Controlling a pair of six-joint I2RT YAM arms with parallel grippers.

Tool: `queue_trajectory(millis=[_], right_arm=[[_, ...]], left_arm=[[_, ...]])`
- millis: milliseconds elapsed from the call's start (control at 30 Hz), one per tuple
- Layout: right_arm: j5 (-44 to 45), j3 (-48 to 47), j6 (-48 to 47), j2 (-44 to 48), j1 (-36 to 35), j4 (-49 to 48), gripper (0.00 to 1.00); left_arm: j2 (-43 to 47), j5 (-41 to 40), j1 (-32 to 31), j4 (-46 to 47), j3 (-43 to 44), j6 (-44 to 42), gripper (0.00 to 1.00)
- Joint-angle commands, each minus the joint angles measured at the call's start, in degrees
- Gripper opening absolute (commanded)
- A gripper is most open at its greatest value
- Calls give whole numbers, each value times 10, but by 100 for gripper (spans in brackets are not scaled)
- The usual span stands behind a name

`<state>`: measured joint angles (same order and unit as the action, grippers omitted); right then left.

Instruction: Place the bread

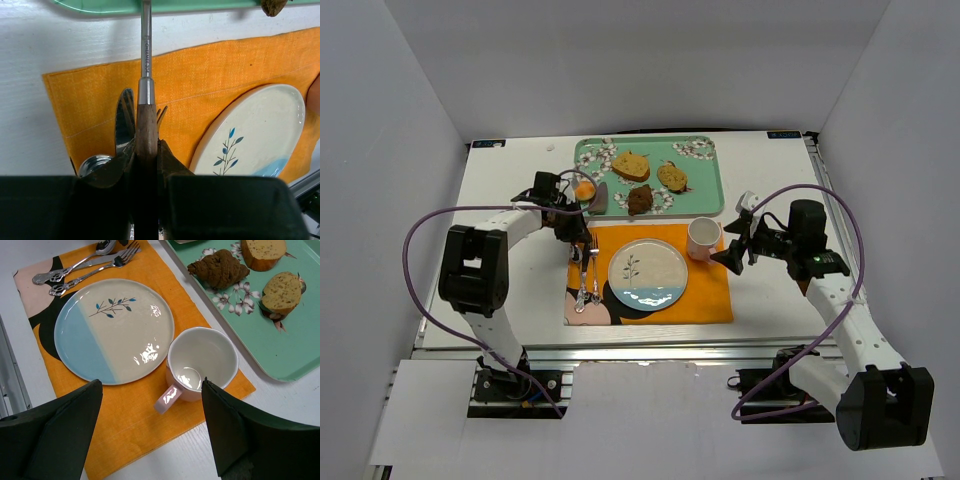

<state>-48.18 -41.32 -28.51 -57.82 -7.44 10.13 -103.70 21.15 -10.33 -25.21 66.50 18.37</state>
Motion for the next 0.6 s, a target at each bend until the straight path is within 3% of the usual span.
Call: queue_trajectory(millis=[0, 567], right_arm=[[-15, 8, 3, 9, 5, -11, 84], [-21, 10, 7, 10, 6, -13, 84]], left_arm=[[0, 6, 20, -6, -6, -11, 0], [14, 16, 37, -14, 6, -23, 0]])
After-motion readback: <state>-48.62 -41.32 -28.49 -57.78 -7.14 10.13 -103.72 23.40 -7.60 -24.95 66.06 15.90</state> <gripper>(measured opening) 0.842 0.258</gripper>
